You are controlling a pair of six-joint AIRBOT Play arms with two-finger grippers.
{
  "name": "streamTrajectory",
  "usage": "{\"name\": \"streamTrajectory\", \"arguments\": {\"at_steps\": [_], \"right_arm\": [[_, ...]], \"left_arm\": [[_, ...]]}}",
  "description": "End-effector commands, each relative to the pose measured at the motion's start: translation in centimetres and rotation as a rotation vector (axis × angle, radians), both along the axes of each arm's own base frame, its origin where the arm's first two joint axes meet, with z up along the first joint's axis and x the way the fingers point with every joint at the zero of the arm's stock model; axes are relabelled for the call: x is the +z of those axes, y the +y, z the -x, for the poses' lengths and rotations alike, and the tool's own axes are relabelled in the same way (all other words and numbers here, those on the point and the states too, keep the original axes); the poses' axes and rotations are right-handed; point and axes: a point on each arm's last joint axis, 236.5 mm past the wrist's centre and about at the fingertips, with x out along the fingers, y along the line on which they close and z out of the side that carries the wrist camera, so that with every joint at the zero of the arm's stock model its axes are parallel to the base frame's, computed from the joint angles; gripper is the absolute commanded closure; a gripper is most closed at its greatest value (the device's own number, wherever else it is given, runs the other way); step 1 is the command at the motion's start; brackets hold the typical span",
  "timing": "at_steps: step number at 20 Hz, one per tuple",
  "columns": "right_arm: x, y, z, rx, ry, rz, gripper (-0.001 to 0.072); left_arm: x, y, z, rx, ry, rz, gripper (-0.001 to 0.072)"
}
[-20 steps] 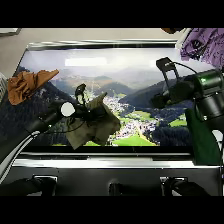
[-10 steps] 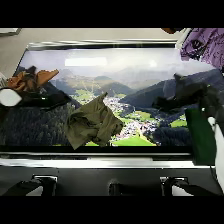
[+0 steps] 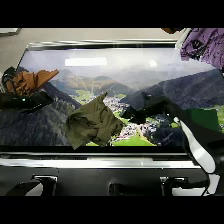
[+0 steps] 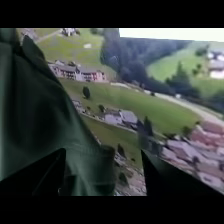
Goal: Fold the clothes and pants, and hang the long-sleeved shirts on hangers.
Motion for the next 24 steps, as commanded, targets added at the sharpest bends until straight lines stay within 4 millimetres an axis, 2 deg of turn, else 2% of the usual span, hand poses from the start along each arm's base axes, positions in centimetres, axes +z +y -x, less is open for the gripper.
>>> {"name": "streamTrajectory", "arguments": {"at_steps": [1, 2, 3, 4, 5, 8, 10, 12, 19, 23, 24], "right_arm": [[-1.9, 3.1, 1.2, 0.001, 0.049, -0.007, 0.0252], [-2.2, 3.7, 1.4, 0.012, 0.037, 0.003, 0.0324], [-2.2, 4.0, 1.1, 0.01, 0.016, 0.008, 0.0469], [-2.1, 4.0, 0.7, -0.001, -0.003, 0.012, 0.0682], [-1.7, 3.7, 0.2, -0.009, -0.027, 0.016, 0.0685], [0.8, 2.5, -1.2, -0.024, -0.111, 0.029, 0.0685], [2.3, 2.1, -1.5, -0.015, -0.154, 0.038, 0.0685], [3.3, 2.0, -1.3, -0.009, -0.169, 0.038, 0.0685], [5.4, 2.1, -0.6, 0.012, -0.19, 0.024, 0.0685], [6.9, 1.7, -0.5, 0.024, -0.231, 0.039, 0.0685], [7.4, 1.6, -0.5, 0.025, -0.245, 0.042, 0.0685]], "left_arm": [[-1.1, 3.0, 1.8, 0.071, 0.09, -0.003, 0.0025], [-1.8, 4.1, 2.5, 0.087, 0.115, -0.006, 0.0025], [-2.6, 5.0, 3.2, 0.108, 0.134, 0.0, 0.0025], [-3.7, 5.3, 4.1, 0.126, 0.15, 0.034, 0.0026], [-5.0, 4.6, 4.7, 0.116, 0.154, 0.095, 0.0033], [-10.2, 0.1, 7.2, 0.061, 0.214, 0.303, 0.0035], [-13.4, -2.4, 8.5, 0.068, 0.247, 0.375, 0.0034], [-15.7, -4.2, 9.3, 0.076, 0.263, 0.393, 0.0035], [-19.5, -7.9, 10.4, -0.002, 0.334, 0.345, 0.0038], [-20.6, -7.9, 10.7, 0.005, 0.366, 0.342, 0.004], [-20.5, -7.9, 10.6, 0.007, 0.362, 0.343, 0.0122]]}}
